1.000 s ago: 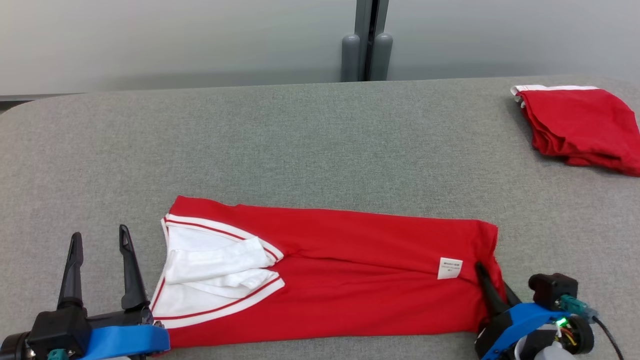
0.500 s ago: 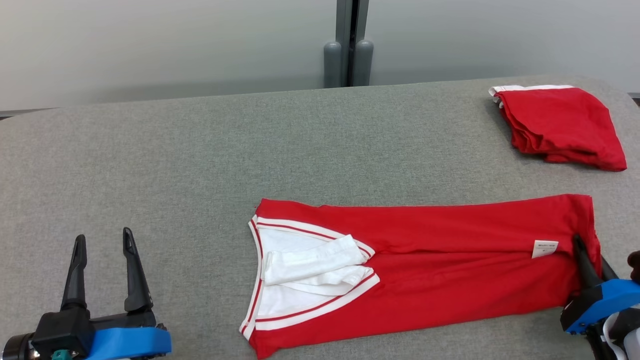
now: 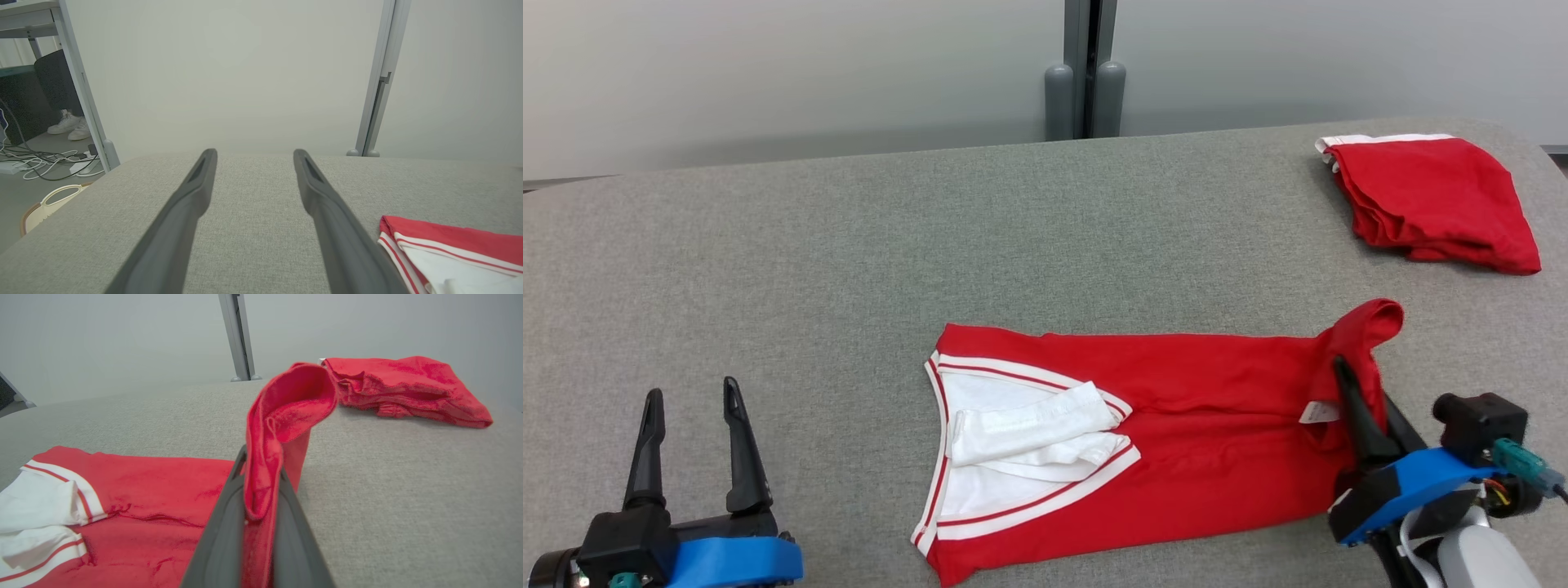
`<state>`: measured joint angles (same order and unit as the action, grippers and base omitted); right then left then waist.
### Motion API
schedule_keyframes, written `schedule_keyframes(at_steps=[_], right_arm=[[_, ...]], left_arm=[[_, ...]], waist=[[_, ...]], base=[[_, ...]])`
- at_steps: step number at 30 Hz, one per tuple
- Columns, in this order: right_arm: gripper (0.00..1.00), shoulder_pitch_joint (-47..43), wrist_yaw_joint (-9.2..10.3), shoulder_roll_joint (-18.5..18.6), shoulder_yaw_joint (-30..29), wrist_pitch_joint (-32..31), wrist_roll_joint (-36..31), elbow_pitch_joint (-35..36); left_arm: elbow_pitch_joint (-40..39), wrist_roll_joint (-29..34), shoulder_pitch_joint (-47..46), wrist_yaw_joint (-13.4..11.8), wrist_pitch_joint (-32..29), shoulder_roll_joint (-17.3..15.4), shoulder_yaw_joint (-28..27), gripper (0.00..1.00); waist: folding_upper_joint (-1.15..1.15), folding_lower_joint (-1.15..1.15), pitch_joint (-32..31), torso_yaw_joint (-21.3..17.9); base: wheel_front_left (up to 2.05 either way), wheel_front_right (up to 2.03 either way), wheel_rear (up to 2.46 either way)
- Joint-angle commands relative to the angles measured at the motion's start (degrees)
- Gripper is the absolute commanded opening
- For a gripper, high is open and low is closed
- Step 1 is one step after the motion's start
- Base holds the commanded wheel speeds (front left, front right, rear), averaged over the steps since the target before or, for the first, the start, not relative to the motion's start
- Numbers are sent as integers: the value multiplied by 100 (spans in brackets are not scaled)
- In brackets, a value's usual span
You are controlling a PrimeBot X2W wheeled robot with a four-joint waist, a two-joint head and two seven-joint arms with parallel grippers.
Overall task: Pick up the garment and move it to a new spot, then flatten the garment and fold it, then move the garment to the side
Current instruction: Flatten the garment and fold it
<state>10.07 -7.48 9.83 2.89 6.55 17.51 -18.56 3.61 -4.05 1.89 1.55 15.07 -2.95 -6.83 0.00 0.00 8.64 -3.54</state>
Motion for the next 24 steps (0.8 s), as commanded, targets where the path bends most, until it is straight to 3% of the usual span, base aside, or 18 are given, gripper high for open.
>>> schedule_keyframes(at_steps=[1,12,24], right_arm=[[0,-72,-3,-39,45,-18,-14,60],[0,199,-3,-498,1218,-267,-128,554],[0,926,-3,-692,2619,-110,316,128]], left_arm=[[1,-9,-44,-2,11,2,-18,100],[117,-45,-203,44,11,4,67,100],[229,-118,-358,64,11,4,225,100]], waist=[[0,0,1,2],[0,0,70,119],[0,0,159,398]], base=[[0,0,0],[0,0,0],[0,0,0]])
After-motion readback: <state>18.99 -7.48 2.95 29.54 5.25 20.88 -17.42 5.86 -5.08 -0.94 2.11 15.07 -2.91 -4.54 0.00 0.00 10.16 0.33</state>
